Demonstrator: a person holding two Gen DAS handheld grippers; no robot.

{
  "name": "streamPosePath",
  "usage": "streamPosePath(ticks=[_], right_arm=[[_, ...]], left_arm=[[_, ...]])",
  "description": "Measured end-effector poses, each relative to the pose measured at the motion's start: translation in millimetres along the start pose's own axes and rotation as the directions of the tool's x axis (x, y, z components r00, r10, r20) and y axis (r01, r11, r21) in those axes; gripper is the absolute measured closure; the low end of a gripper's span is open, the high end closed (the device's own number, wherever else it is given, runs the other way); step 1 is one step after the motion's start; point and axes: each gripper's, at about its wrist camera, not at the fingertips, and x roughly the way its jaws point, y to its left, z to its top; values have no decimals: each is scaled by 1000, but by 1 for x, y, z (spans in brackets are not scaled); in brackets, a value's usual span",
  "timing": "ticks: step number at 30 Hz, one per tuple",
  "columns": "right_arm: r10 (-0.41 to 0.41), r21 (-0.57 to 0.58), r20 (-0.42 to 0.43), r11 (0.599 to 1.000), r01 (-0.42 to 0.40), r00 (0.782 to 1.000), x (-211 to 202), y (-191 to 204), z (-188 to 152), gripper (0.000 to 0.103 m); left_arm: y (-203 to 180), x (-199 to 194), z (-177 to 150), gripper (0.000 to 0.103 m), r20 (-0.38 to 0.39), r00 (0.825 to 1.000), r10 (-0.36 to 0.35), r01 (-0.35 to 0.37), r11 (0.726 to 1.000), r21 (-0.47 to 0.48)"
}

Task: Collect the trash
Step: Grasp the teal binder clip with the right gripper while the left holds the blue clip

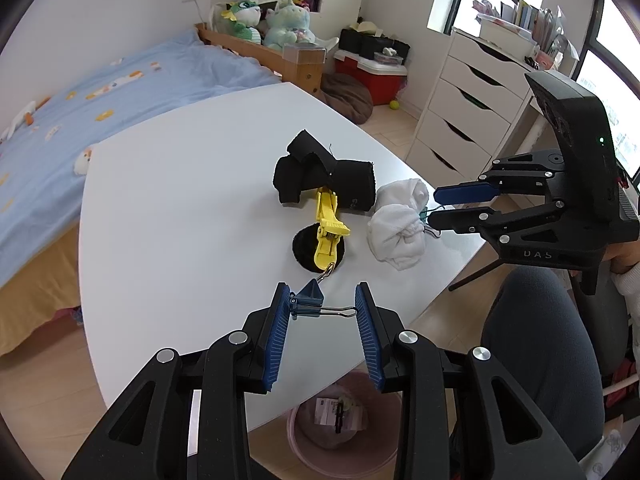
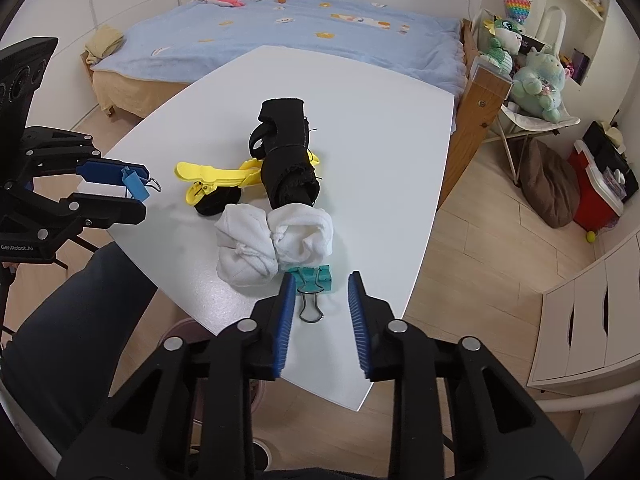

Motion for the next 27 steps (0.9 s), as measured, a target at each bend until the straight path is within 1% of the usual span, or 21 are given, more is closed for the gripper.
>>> streamPosePath(ticks=[1,3,13,22,27], right_arm=[[4,-1,-2,1000,-4,1000,1,0,0,86],[6,-6,-8,1000,-6,1000,2,2,0,90],[-2,14,23,1000,2,1000,-9,7,-4,91],[1,43,76,999,-4,997,-37,13,-6,91],[19,35,121,999,-23,992,-58,27,-8,91]], left_arm=[[0,0,0,70,0,1000,1,-1,1000,0],[0,0,-1,70,-1,1000,0,0,1000,0],[2,-3,-6,70,11,1000,0,0,1000,-3],[0,-25,-9,70,36,999,-13,13,1000,0],[-6,-38,-11,70,49,999,-22,22,1000,14]])
